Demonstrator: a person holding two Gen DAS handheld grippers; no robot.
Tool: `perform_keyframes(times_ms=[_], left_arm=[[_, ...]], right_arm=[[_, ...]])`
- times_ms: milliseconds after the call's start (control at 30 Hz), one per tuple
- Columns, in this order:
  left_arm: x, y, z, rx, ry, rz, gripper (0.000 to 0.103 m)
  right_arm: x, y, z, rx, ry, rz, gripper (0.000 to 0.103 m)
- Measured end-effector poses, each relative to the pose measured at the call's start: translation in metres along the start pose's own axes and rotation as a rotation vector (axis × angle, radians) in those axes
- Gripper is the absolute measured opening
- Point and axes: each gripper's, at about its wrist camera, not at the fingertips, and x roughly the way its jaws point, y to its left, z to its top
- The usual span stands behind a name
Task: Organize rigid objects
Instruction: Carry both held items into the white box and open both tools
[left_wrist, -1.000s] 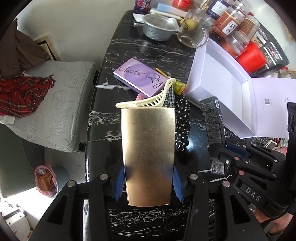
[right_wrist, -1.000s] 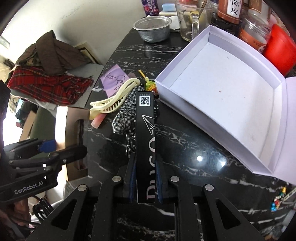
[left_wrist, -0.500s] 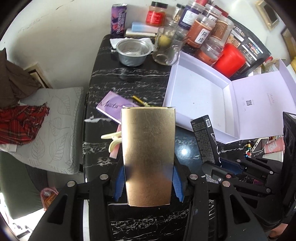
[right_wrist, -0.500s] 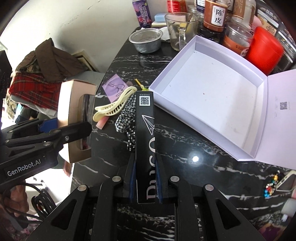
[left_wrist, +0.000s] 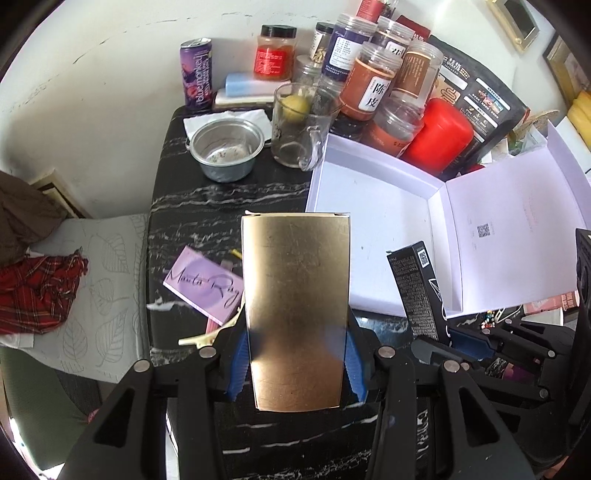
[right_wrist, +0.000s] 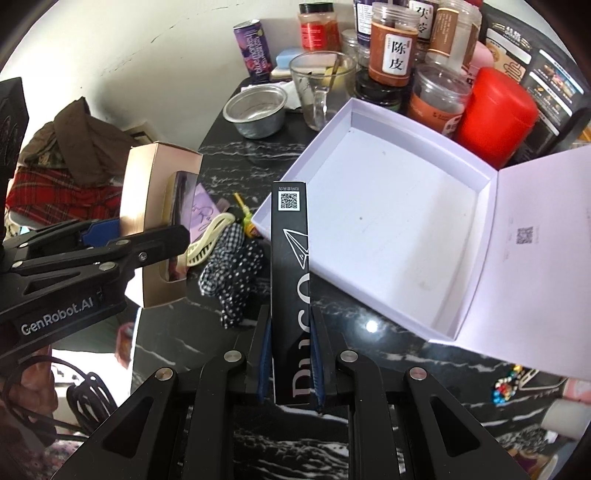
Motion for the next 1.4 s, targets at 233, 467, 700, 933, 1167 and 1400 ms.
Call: perform_keyframes(times_ms=[233, 467, 700, 933, 1167, 1400], left_arm=[[0.010, -0.013, 0.028, 0.025, -0.021, -0.013, 0.044], [0.027, -0.032, 0.055, 0.079, -0.030, -0.017, 0.044], [0.049, -0.050, 0.077, 0.118, -0.021, -0.028, 0.044], [0.078, -0.064, 0.095, 0.164, -0.014, -0.014, 0.044], [0.116, -0.073, 0.110, 0.188, 0.020, -0.018, 0.044], [0.143, -0.077, 0.121, 0.211, 0.053, -0.021, 0.044]], right_arm=[[-0.003, -0.019, 0.016, 0.031, -0.012, -0.024, 0.018], [-0.002, -0.043, 0.033, 0.071, -0.035, -0.054, 0.018], [0.008, -0.072, 0.049, 0.118, -0.048, -0.084, 0.018], [0.022, -0.099, 0.062, 0.175, -0.056, -0.108, 0.018], [0.043, -0.121, 0.074, 0.215, -0.052, -0.152, 0.018], [0.063, -0.142, 0.084, 0.268, -0.044, -0.164, 0.019]])
